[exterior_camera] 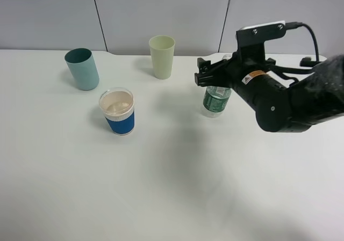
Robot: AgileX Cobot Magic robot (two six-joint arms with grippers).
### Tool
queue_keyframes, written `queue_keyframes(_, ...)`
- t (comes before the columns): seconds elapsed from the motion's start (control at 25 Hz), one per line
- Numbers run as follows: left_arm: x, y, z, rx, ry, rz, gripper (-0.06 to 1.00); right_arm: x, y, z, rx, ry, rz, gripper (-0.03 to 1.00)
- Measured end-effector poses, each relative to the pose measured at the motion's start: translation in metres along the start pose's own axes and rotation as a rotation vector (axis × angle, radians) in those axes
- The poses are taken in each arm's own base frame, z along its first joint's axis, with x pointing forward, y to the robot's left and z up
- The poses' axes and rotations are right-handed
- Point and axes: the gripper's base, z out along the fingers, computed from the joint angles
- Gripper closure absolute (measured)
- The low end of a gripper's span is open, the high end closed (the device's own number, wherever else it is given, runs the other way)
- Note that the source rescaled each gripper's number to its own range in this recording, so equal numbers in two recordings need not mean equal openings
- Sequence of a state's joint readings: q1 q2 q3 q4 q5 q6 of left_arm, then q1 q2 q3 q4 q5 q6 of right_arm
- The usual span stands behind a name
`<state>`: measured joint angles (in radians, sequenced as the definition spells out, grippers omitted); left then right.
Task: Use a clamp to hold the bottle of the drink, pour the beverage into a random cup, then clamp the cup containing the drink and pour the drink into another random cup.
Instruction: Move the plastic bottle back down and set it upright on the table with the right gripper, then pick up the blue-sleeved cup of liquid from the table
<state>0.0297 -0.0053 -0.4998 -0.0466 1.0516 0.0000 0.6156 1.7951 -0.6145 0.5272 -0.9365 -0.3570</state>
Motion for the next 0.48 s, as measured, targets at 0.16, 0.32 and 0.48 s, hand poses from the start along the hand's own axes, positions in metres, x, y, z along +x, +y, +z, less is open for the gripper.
queue_keyframes(0.16, 0.000, 0.000, 0.000, 0.000, 0.000, 0.000, 0.10, -0.023, -0.012, -0.009, 0.028, -0.024, -0.148, 0.19)
queue_keyframes(0.32, 0.000, 0.000, 0.000, 0.000, 0.000, 0.000, 0.10, -0.045, -0.033, -0.018, 0.069, -0.048, -0.224, 0.19)
queue_keyframes(0.48, 0.000, 0.000, 0.000, 0.000, 0.000, 0.000, 0.10, -0.072, -0.058, -0.032, 0.112, -0.098, -0.197, 0.19)
